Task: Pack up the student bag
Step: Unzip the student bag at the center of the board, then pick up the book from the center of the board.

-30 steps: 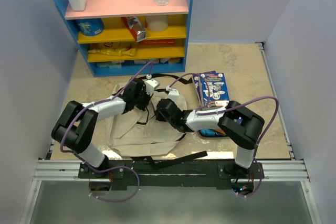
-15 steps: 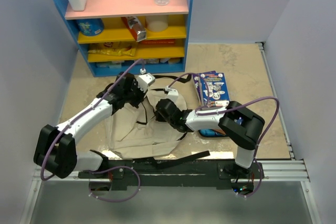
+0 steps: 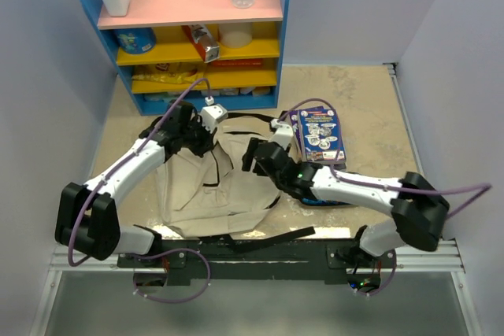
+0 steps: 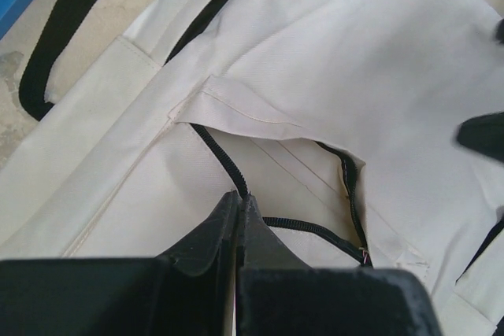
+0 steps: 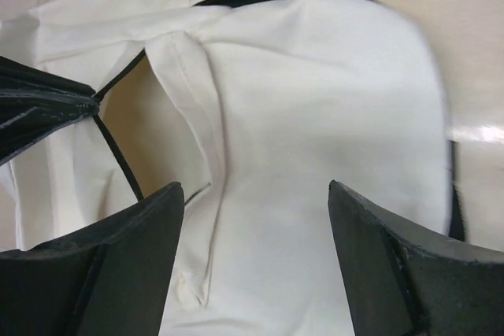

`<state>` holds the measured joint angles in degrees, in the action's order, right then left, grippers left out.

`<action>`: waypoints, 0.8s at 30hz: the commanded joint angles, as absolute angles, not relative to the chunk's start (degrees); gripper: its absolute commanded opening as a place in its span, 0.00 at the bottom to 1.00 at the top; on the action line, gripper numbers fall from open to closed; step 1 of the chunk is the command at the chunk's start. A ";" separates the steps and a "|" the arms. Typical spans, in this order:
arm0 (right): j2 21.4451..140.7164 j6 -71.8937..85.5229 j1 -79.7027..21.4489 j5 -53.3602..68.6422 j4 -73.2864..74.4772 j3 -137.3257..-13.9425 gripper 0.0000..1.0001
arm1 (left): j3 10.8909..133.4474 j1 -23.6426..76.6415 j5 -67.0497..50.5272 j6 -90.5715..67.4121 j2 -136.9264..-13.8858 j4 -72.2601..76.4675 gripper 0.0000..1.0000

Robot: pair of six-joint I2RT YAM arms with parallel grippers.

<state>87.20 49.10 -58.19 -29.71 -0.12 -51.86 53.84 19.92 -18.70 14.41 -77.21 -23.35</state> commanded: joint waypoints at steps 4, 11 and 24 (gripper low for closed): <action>65.70 62.74 -55.03 -37.27 21.95 -42.12 0.75 | 57.13 19.51 -22.24 15.64 -78.75 -22.32 0.00; 46.59 79.17 -54.05 -41.39 45.83 -36.65 0.75 | 57.22 19.51 -23.20 16.35 -78.66 -23.38 0.00; 42.98 96.23 -54.05 -44.12 65.04 -36.04 0.78 | 58.80 19.69 -25.31 16.35 -79.19 -24.70 0.00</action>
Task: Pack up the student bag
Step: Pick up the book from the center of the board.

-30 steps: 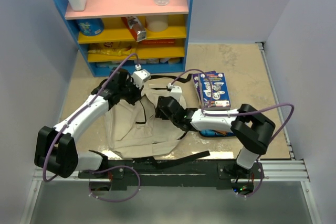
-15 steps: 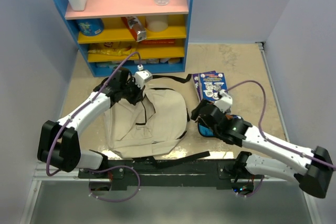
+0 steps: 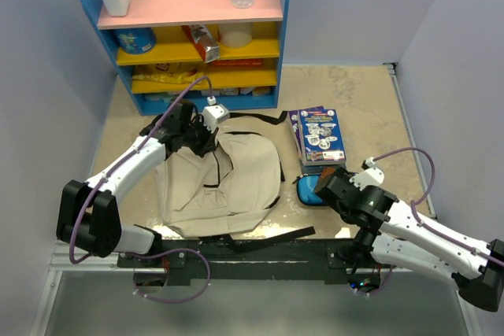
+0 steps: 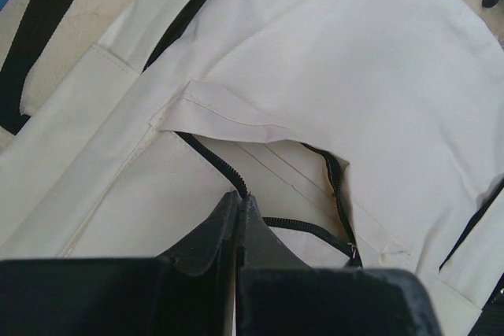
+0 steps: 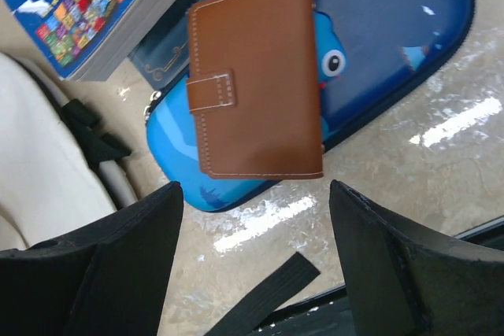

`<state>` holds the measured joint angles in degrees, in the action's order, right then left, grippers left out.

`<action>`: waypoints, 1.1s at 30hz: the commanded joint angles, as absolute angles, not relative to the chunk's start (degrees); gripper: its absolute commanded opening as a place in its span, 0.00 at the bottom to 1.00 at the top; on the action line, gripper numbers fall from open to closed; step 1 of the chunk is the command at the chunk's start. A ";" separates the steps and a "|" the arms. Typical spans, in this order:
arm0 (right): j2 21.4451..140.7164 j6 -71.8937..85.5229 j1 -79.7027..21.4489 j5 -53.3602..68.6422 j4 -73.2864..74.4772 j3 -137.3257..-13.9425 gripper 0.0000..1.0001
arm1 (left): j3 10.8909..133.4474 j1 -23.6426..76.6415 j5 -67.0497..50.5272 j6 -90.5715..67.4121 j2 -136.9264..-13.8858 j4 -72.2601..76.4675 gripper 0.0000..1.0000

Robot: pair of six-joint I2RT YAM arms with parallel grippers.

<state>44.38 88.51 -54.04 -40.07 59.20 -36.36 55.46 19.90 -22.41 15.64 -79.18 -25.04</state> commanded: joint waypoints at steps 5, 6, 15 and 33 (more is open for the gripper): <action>44.82 96.86 -53.79 -45.88 64.25 -35.77 0.79 | 58.80 19.60 -25.31 16.96 -78.93 -25.22 0.00; 45.43 96.77 -53.62 -45.88 64.25 -35.95 0.79 | 58.89 19.60 -25.31 16.96 -78.93 -25.31 0.00; 52.56 95.54 -49.05 -47.64 59.25 -34.99 0.79 | 59.68 19.51 -25.93 17.05 -78.84 -25.84 0.00; 55.64 86.48 -42.89 -41.66 38.85 -28.04 0.52 | 59.33 19.16 -25.93 18.02 -78.14 -26.98 0.00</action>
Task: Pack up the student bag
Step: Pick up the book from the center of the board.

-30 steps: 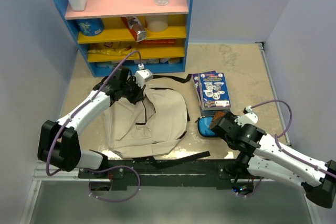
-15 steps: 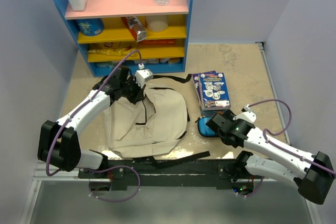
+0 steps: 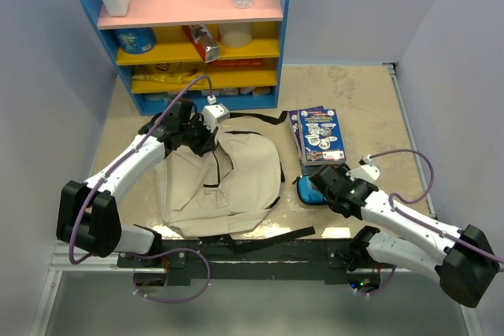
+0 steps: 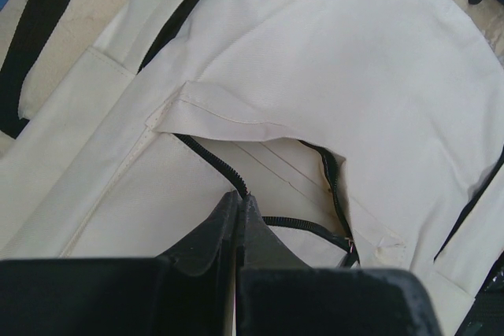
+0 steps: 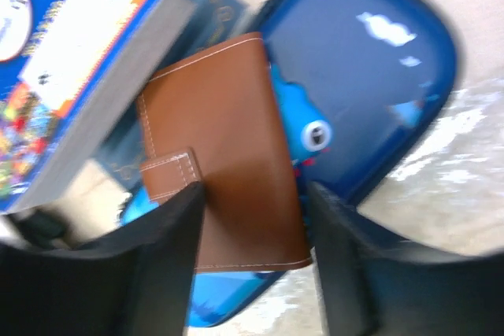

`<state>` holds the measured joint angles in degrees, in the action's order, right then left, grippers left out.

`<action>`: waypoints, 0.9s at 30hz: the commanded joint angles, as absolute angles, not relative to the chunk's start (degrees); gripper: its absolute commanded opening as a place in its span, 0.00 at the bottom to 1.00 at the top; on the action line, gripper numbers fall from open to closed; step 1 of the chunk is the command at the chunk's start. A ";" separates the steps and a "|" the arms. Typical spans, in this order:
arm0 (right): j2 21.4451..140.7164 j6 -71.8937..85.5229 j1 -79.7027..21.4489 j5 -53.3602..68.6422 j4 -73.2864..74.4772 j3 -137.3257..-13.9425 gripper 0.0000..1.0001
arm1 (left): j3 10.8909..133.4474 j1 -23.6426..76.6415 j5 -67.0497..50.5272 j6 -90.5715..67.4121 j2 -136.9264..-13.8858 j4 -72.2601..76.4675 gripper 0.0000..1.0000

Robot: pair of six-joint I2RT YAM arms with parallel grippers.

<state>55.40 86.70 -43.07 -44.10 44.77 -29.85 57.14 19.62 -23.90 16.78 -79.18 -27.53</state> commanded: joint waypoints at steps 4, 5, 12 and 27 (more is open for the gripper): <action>53.53 87.10 -42.89 -40.43 38.76 -26.99 0.30 | 59.33 19.07 -25.93 18.02 -78.13 -26.89 0.00; 53.18 87.19 -42.89 -40.17 38.67 -26.46 0.25 | 59.33 19.16 -26.01 17.93 -78.13 -26.89 0.00; 50.98 85.35 -42.98 -39.11 37.00 -27.15 0.00 | 59.33 19.07 -26.10 18.11 -77.87 -26.89 0.00; 46.31 58.63 -48.23 -15.47 0.81 -29.97 0.00 | 62.14 19.16 -27.77 18.02 -79.01 -27.25 0.00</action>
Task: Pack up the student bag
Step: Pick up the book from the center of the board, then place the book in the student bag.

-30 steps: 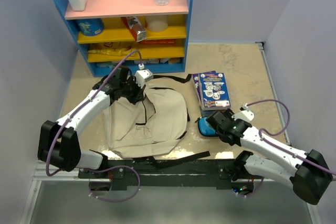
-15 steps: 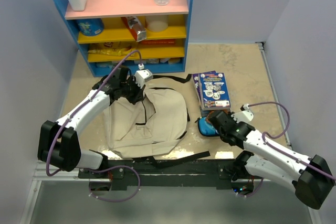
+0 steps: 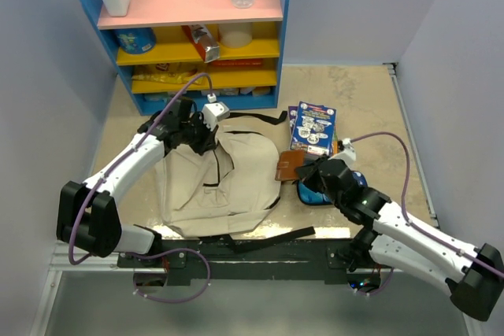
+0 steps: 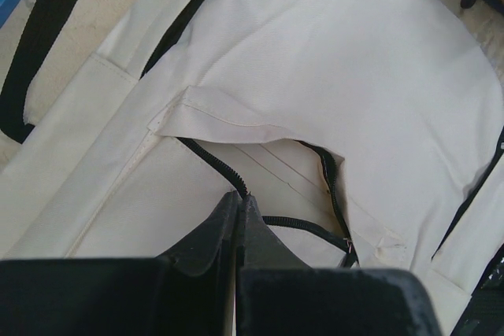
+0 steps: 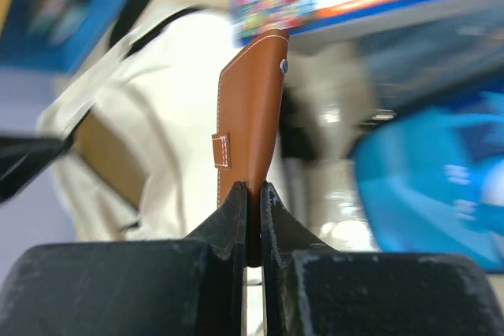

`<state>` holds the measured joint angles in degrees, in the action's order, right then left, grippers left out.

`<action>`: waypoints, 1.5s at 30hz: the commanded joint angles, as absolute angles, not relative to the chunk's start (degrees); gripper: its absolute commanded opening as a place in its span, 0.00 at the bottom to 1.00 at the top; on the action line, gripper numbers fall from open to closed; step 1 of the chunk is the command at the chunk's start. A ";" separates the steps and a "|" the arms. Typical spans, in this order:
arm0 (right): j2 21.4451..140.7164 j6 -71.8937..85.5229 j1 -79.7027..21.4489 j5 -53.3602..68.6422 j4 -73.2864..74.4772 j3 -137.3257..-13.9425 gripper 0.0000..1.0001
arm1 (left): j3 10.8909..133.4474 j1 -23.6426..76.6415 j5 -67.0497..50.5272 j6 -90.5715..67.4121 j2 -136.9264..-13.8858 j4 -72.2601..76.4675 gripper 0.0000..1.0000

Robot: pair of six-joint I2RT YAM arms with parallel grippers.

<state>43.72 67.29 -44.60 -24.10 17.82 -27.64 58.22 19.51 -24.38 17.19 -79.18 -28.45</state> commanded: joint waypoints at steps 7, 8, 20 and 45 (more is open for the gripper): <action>58.69 50.28 -53.96 -9.67 -11.16 -36.20 0.00 | 63.54 19.16 -31.02 19.24 -79.37 -30.05 0.00; 60.19 49.40 -54.14 -9.32 -11.95 -38.04 0.00 | 63.72 19.07 -31.46 19.77 -79.45 -30.49 0.00; 83.66 39.99 -54.23 -5.36 -15.38 -50.62 0.00 | 63.55 19.16 -33.93 22.59 -78.66 -33.84 0.00; 99.93 41.04 -56.95 -2.98 -26.72 -56.33 0.00 | 62.49 19.16 -35.42 22.41 -78.49 -33.57 0.00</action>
<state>97.73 40.58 -54.92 -3.33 -21.12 -50.33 60.88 18.79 -31.40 22.17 -79.72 -35.66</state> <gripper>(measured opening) 0.044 0.026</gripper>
